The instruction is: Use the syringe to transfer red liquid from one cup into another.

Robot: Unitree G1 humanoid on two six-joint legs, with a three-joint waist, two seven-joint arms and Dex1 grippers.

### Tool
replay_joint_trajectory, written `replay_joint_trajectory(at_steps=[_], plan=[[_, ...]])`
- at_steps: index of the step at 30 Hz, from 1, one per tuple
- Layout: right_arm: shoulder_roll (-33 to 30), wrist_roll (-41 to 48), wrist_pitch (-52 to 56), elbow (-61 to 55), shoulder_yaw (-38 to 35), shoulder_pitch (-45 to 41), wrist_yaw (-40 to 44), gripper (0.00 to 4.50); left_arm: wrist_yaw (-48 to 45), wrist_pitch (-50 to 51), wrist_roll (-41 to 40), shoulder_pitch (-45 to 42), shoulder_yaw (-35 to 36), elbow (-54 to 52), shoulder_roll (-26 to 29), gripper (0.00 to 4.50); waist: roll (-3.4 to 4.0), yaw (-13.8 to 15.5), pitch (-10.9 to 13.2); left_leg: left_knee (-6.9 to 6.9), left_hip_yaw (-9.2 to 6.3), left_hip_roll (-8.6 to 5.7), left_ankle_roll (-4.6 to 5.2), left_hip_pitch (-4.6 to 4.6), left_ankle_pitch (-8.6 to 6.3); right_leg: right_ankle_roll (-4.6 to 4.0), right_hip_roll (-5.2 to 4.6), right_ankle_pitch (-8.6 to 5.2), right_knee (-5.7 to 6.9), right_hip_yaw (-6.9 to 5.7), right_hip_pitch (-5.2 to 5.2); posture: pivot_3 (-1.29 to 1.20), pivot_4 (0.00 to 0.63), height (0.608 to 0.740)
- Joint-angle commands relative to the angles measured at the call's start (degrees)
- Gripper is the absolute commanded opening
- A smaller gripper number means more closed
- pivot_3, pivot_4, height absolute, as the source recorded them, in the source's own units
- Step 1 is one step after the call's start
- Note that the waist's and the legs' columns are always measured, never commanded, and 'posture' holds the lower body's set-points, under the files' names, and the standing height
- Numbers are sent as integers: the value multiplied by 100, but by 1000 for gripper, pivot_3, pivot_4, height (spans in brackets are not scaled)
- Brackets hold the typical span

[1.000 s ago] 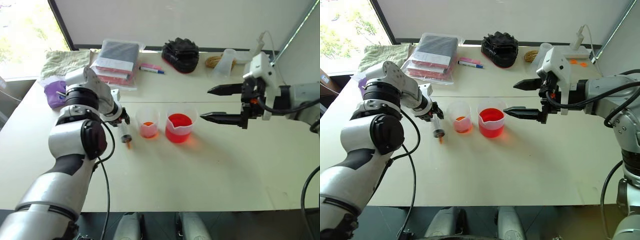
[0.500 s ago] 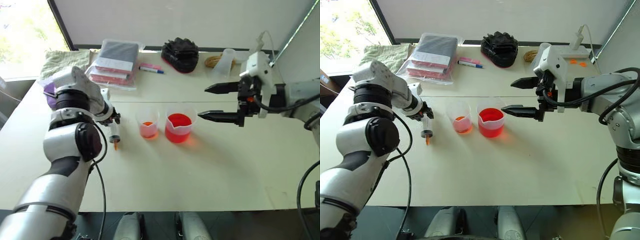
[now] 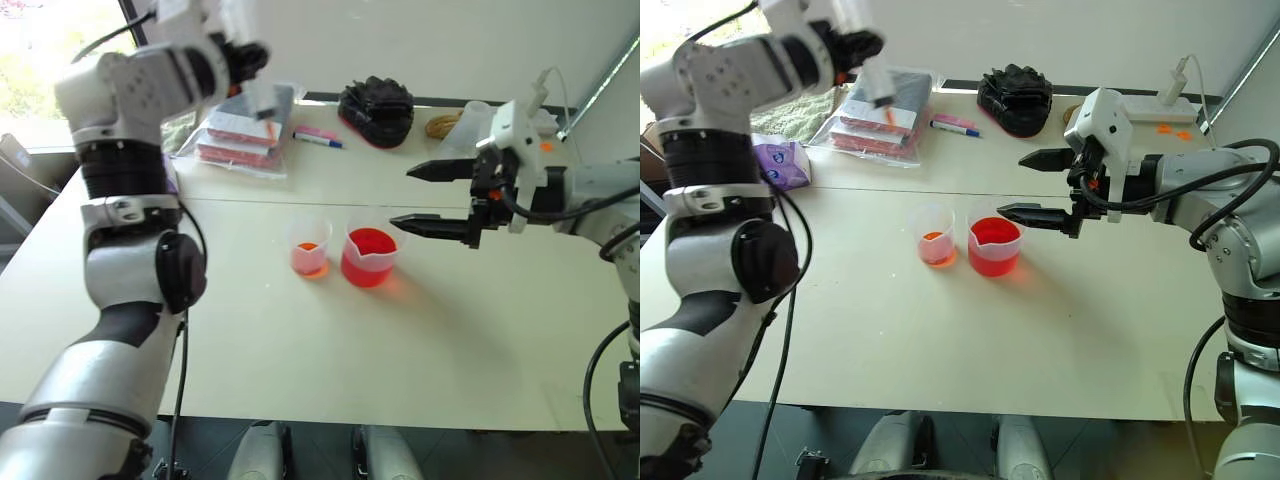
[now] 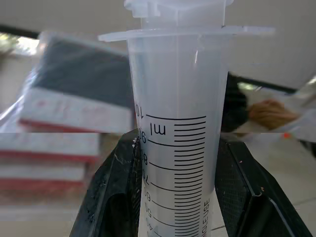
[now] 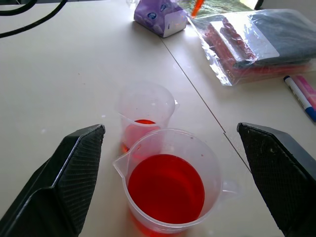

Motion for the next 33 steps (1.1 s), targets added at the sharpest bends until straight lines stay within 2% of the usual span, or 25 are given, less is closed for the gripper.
replay_joint_trajectory(at_steps=[1, 8, 15, 23, 33], plan=[[-37, 11, -62, -223, -443, 180, -213, 4500, -678, -830, -403, -172, -149, 165, -474, 1475, 1, -29, 0, 4, 0, 0, 5, 1, -3, 0, 0, 0, -1, 1, 1, 0, 150, 740], [-88, 179, 208, -715, -1258, 958, -809, 4500, -2122, -1878, -533, 559, -971, 168, -1223, 1475, 4, -95, -2, 11, 1, 9, 16, 13, -9, 0, 10, 0, 0, 9, 1, 0, 150, 740], [-24, 688, 723, -1307, -2137, 1567, -1415, 4500, -3456, -2552, -408, 1261, -1815, 33, -1302, 1475, 5, -71, -2, 14, -10, 13, 48, 14, -27, 0, 12, 0, 2, 13, 1, 0, 150, 740], [32, 1125, 931, -1676, -2451, 1777, -1963, 4500, -4066, -3168, 103, 2033, -2621, -343, -1009, 1475, 6, -47, -3, 24, -12, 13, 65, 12, -36, 0, 14, 0, 1, 17, 3, 0, 150, 740], [184, 1757, 1079, -1366, -2220, 1202, -2507, 4500, -3844, -3789, 380, 2926, -2803, -727, -993, 1475, 7, -34, -4, 33, -16, 15, 73, 9, -40, 0, 14, 0, 2, 18, 6, 0, 150, 740]])
